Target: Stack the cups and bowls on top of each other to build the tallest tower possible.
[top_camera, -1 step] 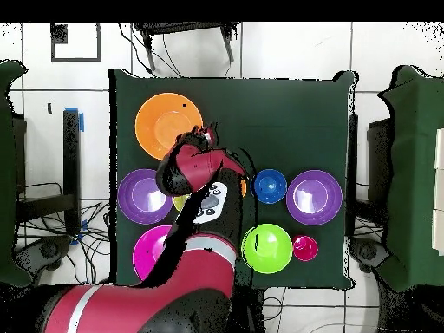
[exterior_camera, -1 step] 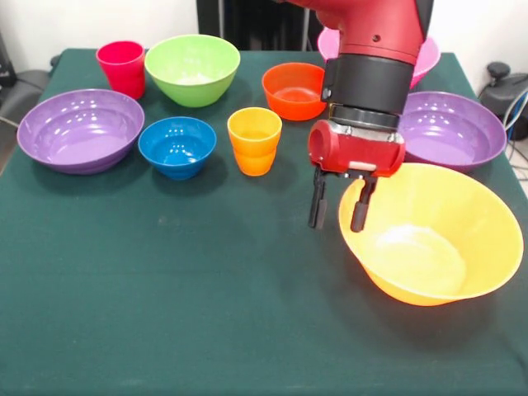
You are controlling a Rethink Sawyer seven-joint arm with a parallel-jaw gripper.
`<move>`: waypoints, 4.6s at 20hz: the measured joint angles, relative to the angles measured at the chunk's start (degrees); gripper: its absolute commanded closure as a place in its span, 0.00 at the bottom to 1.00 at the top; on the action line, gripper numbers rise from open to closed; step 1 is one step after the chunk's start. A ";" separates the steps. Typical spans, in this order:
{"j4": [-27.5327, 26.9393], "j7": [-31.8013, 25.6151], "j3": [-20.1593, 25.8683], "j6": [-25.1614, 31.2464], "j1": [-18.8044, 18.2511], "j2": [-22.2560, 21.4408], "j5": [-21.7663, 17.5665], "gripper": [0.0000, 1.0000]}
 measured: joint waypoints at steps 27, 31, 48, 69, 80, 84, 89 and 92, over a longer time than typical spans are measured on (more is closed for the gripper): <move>6.92 0.08 1.93 2.76 5.29 -2.74 6.50 0.00; 6.56 0.08 1.97 -0.31 5.61 0.62 7.65 0.00; 2.97 0.08 1.76 -3.64 5.67 5.27 8.59 0.00; 2.82 0.08 -3.93 -3.63 2.77 -1.55 2.73 0.00; 0.90 0.08 -6.94 -3.62 3.23 0.24 2.47 0.00; 0.65 0.08 -7.36 -3.62 4.12 1.33 2.46 0.00; 1.23 0.08 -6.27 -2.58 4.64 1.11 2.49 0.00; 2.27 0.08 -5.38 -0.59 4.64 -0.26 2.56 0.00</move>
